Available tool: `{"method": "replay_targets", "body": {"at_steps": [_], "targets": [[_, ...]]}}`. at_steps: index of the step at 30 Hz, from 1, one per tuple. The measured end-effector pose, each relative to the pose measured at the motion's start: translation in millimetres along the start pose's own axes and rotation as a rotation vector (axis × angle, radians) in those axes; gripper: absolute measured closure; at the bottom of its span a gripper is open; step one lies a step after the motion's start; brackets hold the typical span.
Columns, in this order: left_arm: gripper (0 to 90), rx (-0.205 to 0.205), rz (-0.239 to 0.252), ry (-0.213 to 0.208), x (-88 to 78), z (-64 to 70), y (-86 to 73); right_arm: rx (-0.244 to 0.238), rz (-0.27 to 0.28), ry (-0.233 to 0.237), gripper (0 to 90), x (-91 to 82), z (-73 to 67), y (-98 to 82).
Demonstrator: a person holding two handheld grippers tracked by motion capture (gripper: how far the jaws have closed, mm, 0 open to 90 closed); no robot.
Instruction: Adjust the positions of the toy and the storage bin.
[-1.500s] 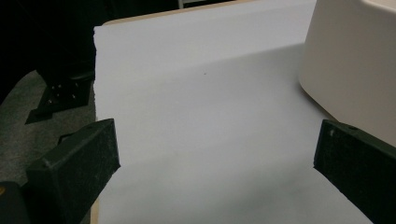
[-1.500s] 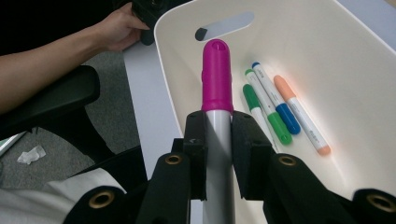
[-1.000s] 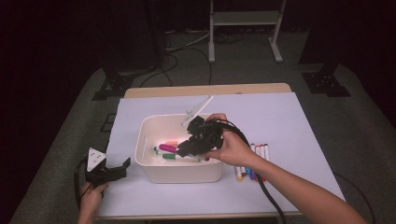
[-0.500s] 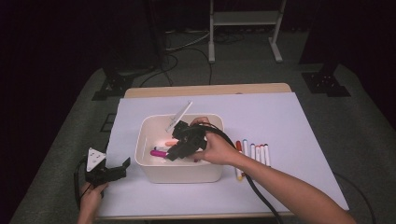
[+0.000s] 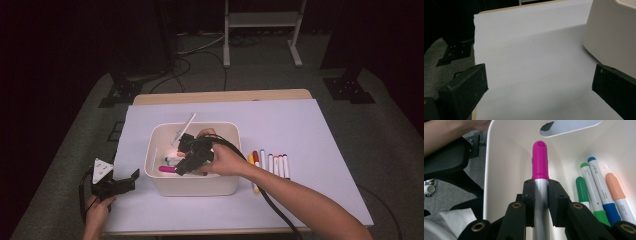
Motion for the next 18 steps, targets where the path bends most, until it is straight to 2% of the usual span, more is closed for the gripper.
{"method": "replay_targets", "body": {"at_steps": [9,11,14,18], "targets": [[0.0,-0.003,0.003,-0.002,-0.1,0.0,0.1,-0.007,-0.026,0.0,74.9,7.5,-1.4,-1.5],[0.0,-0.002,0.004,-0.002,-0.1,0.1,0.2,-0.005,-0.029,-0.003,70.7,7.1,-0.8,-1.7],[0.0,-0.003,0.005,-0.002,0.0,0.1,0.2,0.002,-0.024,-0.017,66.3,2.1,1.5,-2.0],[0.0,0.001,0.004,-0.001,0.1,0.0,0.2,0.013,0.007,-0.036,61.5,-14.3,5.9,-2.8]]}}
Point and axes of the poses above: each handheld gripper's, and its own axes: x roughly forward along the jaws, y roughly out of its top, z roughly to its right, the point moved 9 cm from there along x, roughly forward along the jaws, and after that the axes turned 13 degrees about -y, right-handed, at the moved point
